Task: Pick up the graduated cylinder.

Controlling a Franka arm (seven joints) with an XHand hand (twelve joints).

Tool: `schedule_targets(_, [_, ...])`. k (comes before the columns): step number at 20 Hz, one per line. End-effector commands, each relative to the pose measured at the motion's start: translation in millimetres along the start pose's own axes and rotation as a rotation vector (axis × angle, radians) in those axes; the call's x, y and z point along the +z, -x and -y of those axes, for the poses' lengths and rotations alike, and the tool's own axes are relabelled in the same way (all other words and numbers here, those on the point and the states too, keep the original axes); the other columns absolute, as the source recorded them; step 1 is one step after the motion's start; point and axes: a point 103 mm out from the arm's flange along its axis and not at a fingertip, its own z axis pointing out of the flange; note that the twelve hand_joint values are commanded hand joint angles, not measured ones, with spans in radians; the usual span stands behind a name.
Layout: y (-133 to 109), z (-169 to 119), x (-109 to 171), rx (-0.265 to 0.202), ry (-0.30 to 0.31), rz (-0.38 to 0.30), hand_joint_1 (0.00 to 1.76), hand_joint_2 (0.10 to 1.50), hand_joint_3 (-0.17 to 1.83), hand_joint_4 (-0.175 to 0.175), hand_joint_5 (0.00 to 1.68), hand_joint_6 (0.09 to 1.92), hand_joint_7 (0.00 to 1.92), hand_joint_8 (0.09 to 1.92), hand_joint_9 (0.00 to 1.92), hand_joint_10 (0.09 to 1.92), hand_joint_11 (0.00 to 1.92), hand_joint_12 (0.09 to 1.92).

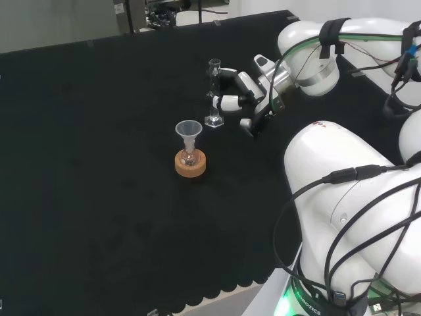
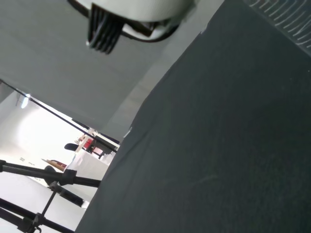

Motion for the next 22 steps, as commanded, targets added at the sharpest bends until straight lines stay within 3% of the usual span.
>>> schedule_targets(1, [3.0, -0.3, -2.9, 0.019, 0.047, -0.018, 1.06, 0.66, 0.64, 0.011, 0.72, 0.31, 0.57, 0.57, 0.73, 0.49, 0.39, 1.29])
schedule_targets(5, [4.5, 0.2, -5.3, 0.020, 0.043, -0.037, 1.07, 0.68, 0.64, 0.027, 0.73, 0.46, 0.61, 0.57, 0.78, 0.47, 0.42, 1.28])
schedule_targets(15, [10.5, -3.3, -12.3, 0.006, -0.013, -0.069, 1.08, 0.69, 0.65, 0.030, 0.70, 0.55, 0.63, 0.56, 0.82, 0.46, 0.51, 1.26])
schedule_targets(19, [9.0, -5.8, -10.5, -0.022, -0.099, -0.086, 1.08, 0.68, 0.65, 0.027, 0.67, 0.55, 0.61, 0.56, 0.81, 0.45, 0.50, 1.26])
schedule_targets(22, [7.8, -7.4, -7.8, -0.037, -0.128, -0.077, 1.07, 0.68, 0.65, 0.026, 0.65, 0.55, 0.60, 0.55, 0.80, 0.45, 0.50, 1.26])
